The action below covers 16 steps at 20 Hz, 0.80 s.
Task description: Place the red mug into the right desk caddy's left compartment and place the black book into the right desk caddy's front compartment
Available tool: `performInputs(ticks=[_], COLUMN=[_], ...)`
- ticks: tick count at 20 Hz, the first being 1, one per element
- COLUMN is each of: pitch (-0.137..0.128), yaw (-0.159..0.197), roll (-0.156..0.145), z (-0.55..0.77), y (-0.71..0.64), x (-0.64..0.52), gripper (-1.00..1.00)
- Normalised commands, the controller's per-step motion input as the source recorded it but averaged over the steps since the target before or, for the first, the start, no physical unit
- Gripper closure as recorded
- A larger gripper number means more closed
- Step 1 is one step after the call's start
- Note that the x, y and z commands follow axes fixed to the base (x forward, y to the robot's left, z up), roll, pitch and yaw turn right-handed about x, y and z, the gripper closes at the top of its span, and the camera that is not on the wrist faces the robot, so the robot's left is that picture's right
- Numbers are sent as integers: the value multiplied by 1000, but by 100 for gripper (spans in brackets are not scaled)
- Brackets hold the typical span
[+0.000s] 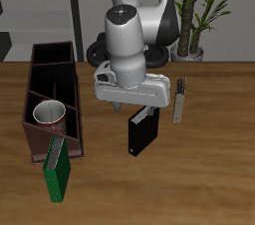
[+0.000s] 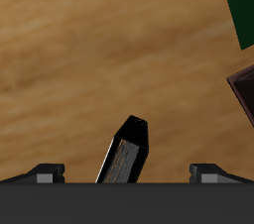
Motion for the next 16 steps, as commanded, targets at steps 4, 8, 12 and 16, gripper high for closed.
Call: performInputs(ticks=[4, 8, 12, 16], pitch=[19, -23, 4, 7], yaw=[-68, -23, -50, -50], roll=[-48, 0, 17, -6], z=[-145, -27, -120, -156], y=[-132, 21, 112, 12], x=[79, -28, -76, -53], gripper=[-100, -100, -100, -100])
